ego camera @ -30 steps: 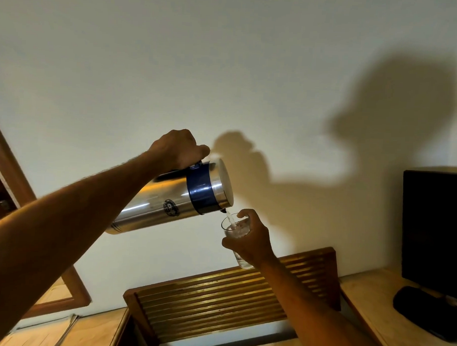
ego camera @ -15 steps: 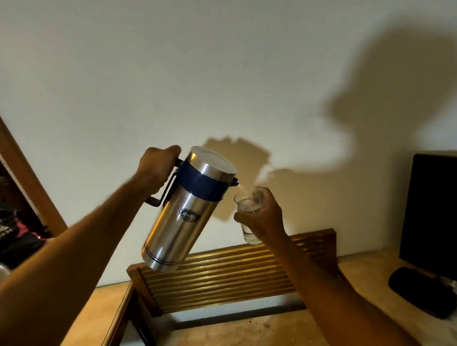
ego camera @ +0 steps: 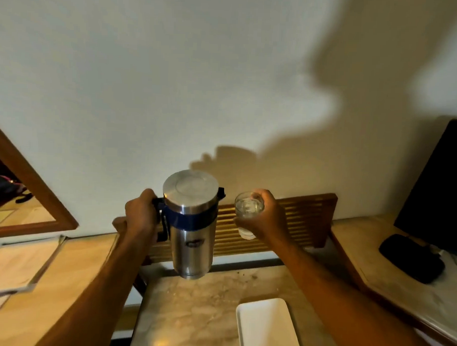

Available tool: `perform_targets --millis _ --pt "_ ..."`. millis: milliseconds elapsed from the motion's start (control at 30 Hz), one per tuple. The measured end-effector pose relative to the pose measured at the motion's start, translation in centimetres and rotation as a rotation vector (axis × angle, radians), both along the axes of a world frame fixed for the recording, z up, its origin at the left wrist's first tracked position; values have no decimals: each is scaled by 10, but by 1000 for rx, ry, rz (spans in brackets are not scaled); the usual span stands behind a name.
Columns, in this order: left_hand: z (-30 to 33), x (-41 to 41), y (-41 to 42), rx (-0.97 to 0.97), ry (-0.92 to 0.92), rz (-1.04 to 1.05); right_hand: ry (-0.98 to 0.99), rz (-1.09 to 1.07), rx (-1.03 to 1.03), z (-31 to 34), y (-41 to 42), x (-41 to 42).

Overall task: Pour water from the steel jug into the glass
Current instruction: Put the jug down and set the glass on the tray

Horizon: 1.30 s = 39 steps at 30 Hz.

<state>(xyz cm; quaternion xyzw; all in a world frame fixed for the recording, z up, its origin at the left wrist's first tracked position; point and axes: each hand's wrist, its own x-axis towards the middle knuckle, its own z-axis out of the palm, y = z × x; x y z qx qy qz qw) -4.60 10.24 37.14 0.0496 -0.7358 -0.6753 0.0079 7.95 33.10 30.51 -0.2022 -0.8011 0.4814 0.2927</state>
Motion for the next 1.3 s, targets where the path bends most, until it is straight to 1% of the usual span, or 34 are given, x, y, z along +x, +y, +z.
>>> perform_targets --millis 100,300,367,500,600,733,867,1133,1300 --pt "-61 3 -5 89 -56 56 -116 -33 -3 -60 -4 0" --pt "-200 7 -25 163 -172 117 -370 -91 -50 -198 -10 16" --pt "-241 12 -30 201 -179 132 -451 -92 -54 -238 -13 22" --pt "-330 21 -43 218 -332 104 -569 -53 -63 -319 -18 37" --pt "-378 30 -52 232 -377 121 -666 -42 -53 -361 -21 48" --pt "-417 37 -60 251 -381 153 -763 -46 -72 -397 -28 57" --pt "-437 38 -66 303 -353 168 -803 -43 -76 -413 -32 60" --pt "-441 20 -75 325 -354 86 -839 -48 -52 -428 -41 55" --pt "-445 14 -86 269 -336 18 -841 -45 -52 -432 -48 49"
